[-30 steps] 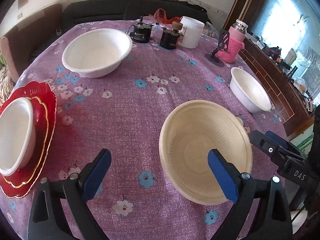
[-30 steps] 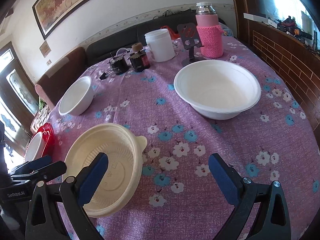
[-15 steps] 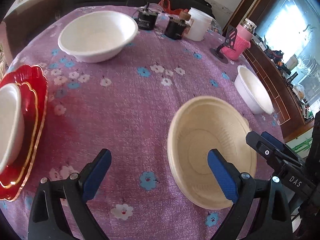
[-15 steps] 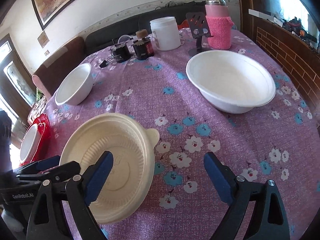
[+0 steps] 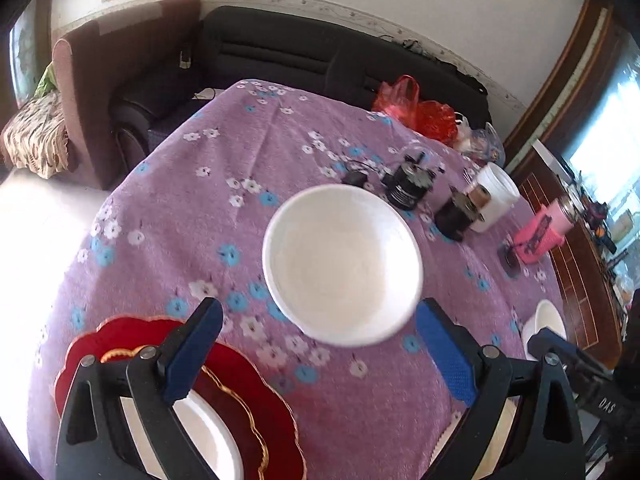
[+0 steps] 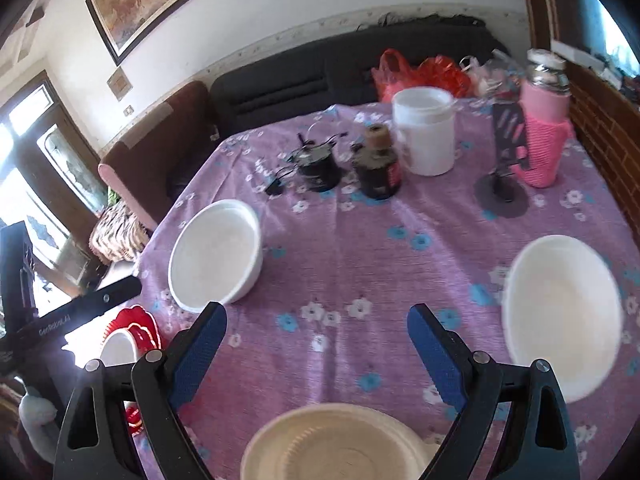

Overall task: Organize plates and bowls
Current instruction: 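Move the left tool to the rim of a white foam bowl on the cloth, then close the left gripper on the white bowl rim and lift it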

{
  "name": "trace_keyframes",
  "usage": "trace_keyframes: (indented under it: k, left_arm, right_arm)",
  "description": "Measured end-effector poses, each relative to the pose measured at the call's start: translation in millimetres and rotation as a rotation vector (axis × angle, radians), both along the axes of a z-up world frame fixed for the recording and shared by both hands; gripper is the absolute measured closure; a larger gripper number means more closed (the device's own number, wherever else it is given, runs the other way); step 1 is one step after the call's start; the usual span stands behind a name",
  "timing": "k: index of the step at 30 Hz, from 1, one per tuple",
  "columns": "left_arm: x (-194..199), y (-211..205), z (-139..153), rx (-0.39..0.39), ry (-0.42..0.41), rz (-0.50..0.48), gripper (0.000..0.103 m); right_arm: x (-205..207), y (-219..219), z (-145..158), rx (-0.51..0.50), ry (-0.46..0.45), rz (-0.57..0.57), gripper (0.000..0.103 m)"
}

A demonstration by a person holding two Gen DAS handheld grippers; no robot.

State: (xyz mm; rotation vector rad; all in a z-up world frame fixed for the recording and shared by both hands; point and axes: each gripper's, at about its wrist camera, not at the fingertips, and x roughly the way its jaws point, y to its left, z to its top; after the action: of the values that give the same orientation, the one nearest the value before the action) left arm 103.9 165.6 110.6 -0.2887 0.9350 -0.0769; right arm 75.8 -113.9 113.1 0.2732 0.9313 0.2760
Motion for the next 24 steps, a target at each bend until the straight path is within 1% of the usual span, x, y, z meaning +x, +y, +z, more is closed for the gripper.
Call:
trace_keyframes:
  k: [4,7,9,11,13,17,19,20,22,23,24]
  left_arm:
    - [40.2,28.6,-21.0,-0.065,0.075,0.043,0.006]
    - [63.2,35.7,-41.2,-0.081,0.127,0.062,0.006]
    - [75.3,34.1,-53.7,-0.092,0.152,0.054,0.006]
    - [85.3,28.5,-65.5,-0.090,0.180,0.045,0.006]
    - [92.6,20.9,-75.9,-0.086,0.205,0.028,0.006]
    - [101.2,7.2,-91.8,-0.064,0.242,-0.004,0.006]
    - [103.6,1.7,-98.0,-0.050,0.256,-0.020,0.007]
    - [104.4,-0.6,-101.0,-0.047,0.264,-0.028,0.007]
    - [105.1,-1.8,-101.3,-0.040,0.268,-0.026,0.013]
    - [105.4,-2.8,-100.1,-0.035,0.265,-0.033,0.016]
    - [105.5,-4.1,-98.8,-0.034,0.264,-0.045,0.022]
  right_arm:
    - [48.0,35.9,-21.5,0.024,0.100,0.039,0.008]
    - [75.1,57.9,-37.1,0.002,0.133,0.036,0.008]
    - [88.2,69.1,-49.8,-0.011,0.156,0.035,0.009]
    - [98.8,77.7,-63.6,-0.013,0.189,0.031,0.014]
    - [106.1,82.6,-75.3,0.002,0.222,0.036,0.022]
    - [117.3,85.9,-90.7,0.005,0.250,0.031,0.028]
    - [122.0,86.4,-98.0,0.014,0.270,0.033,0.036]
    - [123.5,86.9,-99.7,0.017,0.273,0.033,0.037]
    - [124.6,89.6,-98.7,0.007,0.264,0.039,0.043]
    - [126.1,92.4,-98.3,0.010,0.270,0.048,0.044]
    - [126.5,94.1,-97.9,0.007,0.271,0.053,0.044]
